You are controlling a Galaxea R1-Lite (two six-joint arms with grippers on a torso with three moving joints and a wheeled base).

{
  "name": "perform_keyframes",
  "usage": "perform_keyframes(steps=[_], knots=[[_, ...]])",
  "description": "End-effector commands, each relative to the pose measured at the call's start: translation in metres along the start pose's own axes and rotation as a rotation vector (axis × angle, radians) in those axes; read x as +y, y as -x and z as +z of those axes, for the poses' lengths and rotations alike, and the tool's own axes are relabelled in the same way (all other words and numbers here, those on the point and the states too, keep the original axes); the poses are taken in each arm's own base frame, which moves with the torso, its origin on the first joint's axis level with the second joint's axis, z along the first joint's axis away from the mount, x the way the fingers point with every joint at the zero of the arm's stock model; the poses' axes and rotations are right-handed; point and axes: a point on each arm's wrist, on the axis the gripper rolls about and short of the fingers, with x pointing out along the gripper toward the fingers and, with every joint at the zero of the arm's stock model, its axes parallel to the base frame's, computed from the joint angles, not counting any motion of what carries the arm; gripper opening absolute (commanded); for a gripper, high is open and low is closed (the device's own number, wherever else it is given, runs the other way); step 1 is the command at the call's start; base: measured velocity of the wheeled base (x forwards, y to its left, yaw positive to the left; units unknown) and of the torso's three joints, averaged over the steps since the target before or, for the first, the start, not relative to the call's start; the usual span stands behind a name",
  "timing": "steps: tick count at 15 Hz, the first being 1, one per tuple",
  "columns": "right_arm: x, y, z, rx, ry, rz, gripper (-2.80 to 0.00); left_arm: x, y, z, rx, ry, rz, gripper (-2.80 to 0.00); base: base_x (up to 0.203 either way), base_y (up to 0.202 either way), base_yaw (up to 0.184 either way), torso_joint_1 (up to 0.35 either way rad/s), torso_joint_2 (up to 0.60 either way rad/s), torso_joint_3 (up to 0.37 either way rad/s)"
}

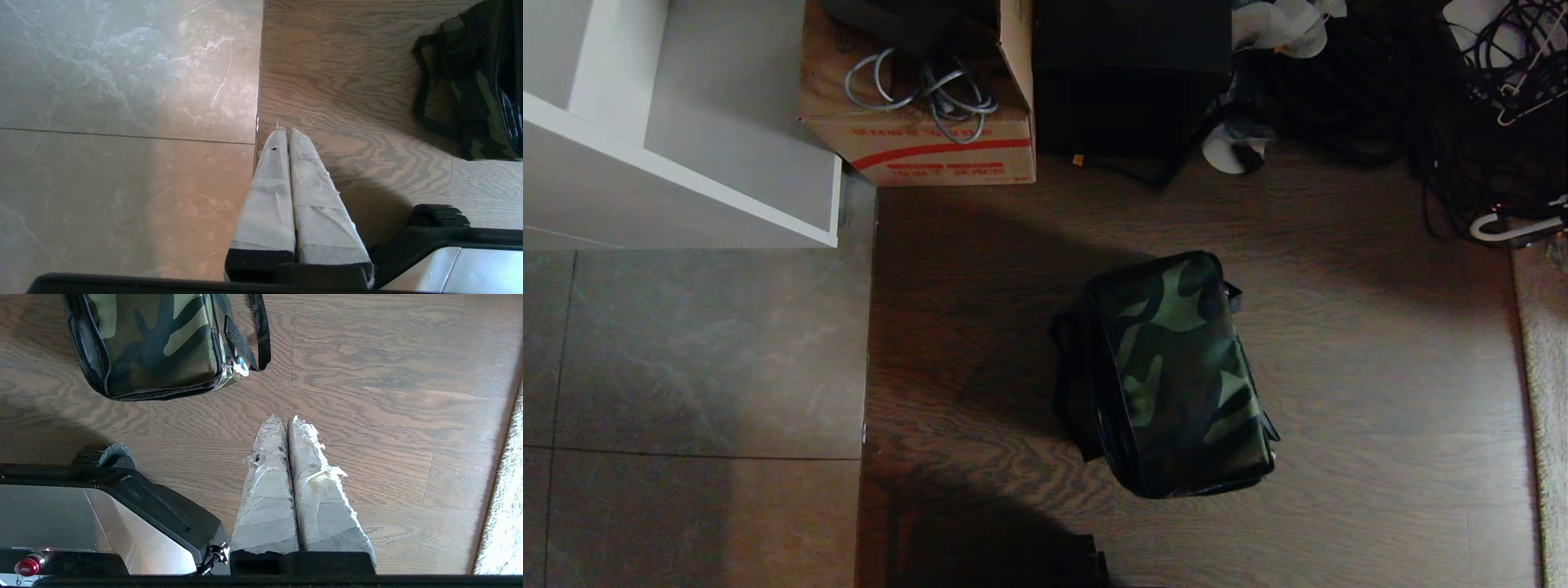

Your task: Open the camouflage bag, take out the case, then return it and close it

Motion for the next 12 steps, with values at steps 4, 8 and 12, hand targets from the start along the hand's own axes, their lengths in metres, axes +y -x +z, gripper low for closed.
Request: perform_keyframes(steps=[4,8,12], knots=[[0.0,-0.0002,0.0001,0.003,0.001,0.0,-2.8,0.0,0.0,-0.0002,0.001,0.003,0.0,-2.8,0.0,0.0,0.0,0.003,0.0,0.072],[0.0,-0.0002,0.0001,0.003,0.001,0.0,-2.8,0.0,0.0,-0.0002,0.001,0.003,0.0,-2.8,0.0,0.0,0.0,0.001,0.0,0.185],[0.0,-0.0002,0.0001,0.003,0.001,0.002,-2.8,0.0,0.0,-0.0002,0.001,0.003,0.0,-2.8,0.0,0.0,0.0,0.003,0.0,0.203]])
